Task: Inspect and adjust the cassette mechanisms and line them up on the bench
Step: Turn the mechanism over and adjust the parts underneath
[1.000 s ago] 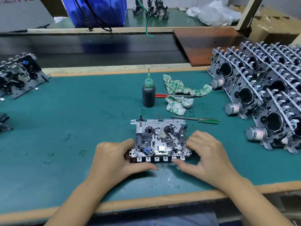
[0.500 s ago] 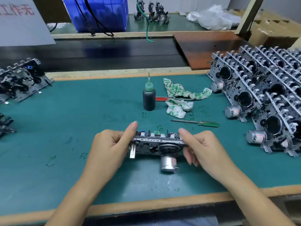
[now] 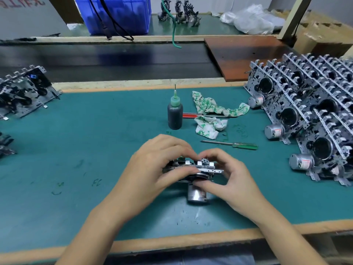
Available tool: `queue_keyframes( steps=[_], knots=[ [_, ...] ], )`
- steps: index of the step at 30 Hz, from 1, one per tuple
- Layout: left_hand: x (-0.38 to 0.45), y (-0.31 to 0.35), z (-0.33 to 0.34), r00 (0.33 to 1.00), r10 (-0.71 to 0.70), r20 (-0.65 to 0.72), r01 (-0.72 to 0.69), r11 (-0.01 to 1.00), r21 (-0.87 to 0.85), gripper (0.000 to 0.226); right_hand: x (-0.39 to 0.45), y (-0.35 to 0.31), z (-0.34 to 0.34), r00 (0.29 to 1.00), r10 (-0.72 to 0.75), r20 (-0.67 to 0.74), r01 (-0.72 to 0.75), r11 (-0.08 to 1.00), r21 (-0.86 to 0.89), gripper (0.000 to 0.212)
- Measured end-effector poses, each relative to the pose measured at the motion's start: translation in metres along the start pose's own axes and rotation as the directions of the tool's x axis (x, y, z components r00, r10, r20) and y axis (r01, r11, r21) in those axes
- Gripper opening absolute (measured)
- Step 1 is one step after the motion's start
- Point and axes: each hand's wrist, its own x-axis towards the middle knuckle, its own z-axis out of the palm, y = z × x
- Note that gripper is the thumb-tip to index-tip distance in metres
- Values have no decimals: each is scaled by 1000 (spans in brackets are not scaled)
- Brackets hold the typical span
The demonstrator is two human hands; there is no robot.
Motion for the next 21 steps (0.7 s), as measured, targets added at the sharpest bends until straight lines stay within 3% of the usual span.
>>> queue_keyframes(
  steps=[8, 21],
  knots=[
    [-2, -1, 10, 992, 30, -119, -24, 998, 50, 23, 4, 1, -1, 999, 18, -29, -18, 1000, 11, 32],
    [-4, 1, 11, 988, 46, -146, -37, 997, 62, 22, 8, 0, -6, 1000, 3, 7, -3, 1000, -30, 38]
  ],
)
